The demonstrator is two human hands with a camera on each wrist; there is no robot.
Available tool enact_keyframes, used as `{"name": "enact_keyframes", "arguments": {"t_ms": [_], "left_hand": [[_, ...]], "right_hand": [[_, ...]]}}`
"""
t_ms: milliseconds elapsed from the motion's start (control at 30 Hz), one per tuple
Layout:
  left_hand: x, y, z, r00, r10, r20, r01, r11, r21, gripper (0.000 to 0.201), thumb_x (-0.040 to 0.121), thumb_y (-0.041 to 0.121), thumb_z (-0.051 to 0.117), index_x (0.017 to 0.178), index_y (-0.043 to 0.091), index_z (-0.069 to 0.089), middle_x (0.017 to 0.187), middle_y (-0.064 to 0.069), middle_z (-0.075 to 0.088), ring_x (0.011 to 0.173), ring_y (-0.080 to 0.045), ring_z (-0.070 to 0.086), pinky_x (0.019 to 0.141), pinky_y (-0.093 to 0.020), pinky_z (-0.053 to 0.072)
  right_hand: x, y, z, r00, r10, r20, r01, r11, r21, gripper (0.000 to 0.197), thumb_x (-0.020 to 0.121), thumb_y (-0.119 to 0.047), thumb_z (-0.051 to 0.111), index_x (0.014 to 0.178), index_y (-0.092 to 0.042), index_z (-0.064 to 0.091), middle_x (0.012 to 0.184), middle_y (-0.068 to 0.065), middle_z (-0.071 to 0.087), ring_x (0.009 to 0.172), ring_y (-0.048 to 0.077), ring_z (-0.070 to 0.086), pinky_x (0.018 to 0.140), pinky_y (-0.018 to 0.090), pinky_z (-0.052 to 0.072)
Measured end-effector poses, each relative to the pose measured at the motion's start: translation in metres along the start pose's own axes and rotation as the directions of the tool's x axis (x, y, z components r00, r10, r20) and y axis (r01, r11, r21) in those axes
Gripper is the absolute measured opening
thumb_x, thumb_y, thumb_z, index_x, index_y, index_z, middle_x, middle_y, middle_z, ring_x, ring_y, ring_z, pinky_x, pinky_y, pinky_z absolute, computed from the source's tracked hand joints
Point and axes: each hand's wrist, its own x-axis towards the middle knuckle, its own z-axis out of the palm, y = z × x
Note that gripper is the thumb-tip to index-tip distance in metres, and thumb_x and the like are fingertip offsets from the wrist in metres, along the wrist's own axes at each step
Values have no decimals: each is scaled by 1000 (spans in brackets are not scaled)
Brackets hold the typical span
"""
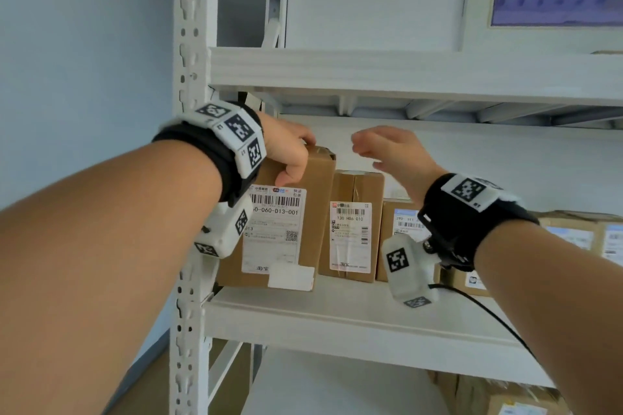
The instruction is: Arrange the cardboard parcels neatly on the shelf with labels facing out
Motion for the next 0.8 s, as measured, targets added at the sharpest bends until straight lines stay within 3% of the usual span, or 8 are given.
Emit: {"name": "enact_keyframes", "arguments": {"t_ms": [33, 100, 167, 333, 467, 533, 600, 800], "left_hand": [[6, -2, 3, 1000, -4, 7, 4, 1000, 1, 99, 66, 0, 68, 151, 29, 27, 149, -4, 35, 133, -28, 36, 105, -43, 41], [18, -4, 10, 1000, -9, 30, 9, 1000, 9, 99, 67, 0, 68, 152, 29, 26, 150, -5, 35, 132, -28, 37, 103, -42, 43], [30, -8, 15, 999, -17, 47, 16, 1000, 23, 99, 68, -1, 68, 152, 29, 25, 150, -7, 35, 128, -28, 39, 102, -42, 44], [59, -21, 27, 997, -26, 76, 27, 1000, -12, 101, 68, -4, 67, 152, 32, 24, 153, -6, 31, 134, -31, 36, 102, -44, 44], [81, -33, 36, 996, -16, 83, 19, 999, -37, 99, 69, -3, 66, 152, 33, 25, 153, -5, 32, 133, -30, 37, 100, -41, 45], [93, -37, 39, 996, -10, 85, 11, 1000, -10, 98, 69, -2, 66, 152, 34, 27, 152, -5, 34, 133, -30, 38, 100, -40, 46], [104, -39, 41, 995, -5, 103, -2, 998, 62, 100, 73, 1, 70, 154, 34, 22, 156, -5, 31, 138, -29, 36, 105, -43, 44], [130, -41, 44, 988, 17, 152, -41, 987, 157, 109, 75, 24, 83, 157, 34, 11, 161, -1, 26, 143, -26, 33, 113, -45, 36]], "right_hand": [[4, 2, 3, 999, -50, -7, 48, 981, -188, 33, 87, -38, 61, 114, -20, 68, 114, -3, 69, 107, 13, 62, 100, 37, 47], [8, 9, 11, 993, -75, 92, 113, 838, -533, 39, 88, -35, 59, 125, -23, 61, 127, -4, 63, 115, 15, 57, 101, 32, 44], [13, 18, 17, 988, -41, 146, 127, 748, -651, 47, 88, -28, 56, 135, -26, 50, 139, -3, 53, 126, 19, 50, 103, 32, 40], [28, 36, 25, 979, 72, 193, 77, 743, -665, 67, 85, -10, 47, 149, -25, 30, 150, 3, 42, 130, 26, 46, 104, 36, 43], [40, 46, 33, 955, 138, 261, 98, 686, -721, 72, 85, -9, 46, 151, -27, 23, 149, 5, 43, 131, 27, 45, 109, 43, 38], [49, 53, 35, 956, 140, 259, 109, 651, -751, 67, 85, -11, 48, 148, -28, 30, 145, 2, 45, 130, 26, 45, 112, 49, 31], [57, 60, 34, 965, 105, 241, 118, 647, -753, 55, 86, -17, 50, 140, -29, 44, 135, 0, 48, 122, 23, 49, 109, 49, 34], [72, 75, 31, 981, 2, 195, 122, 773, -623, 32, 81, -26, 67, 112, -31, 65, 112, -6, 58, 107, 14, 57, 97, 36, 47]]}}
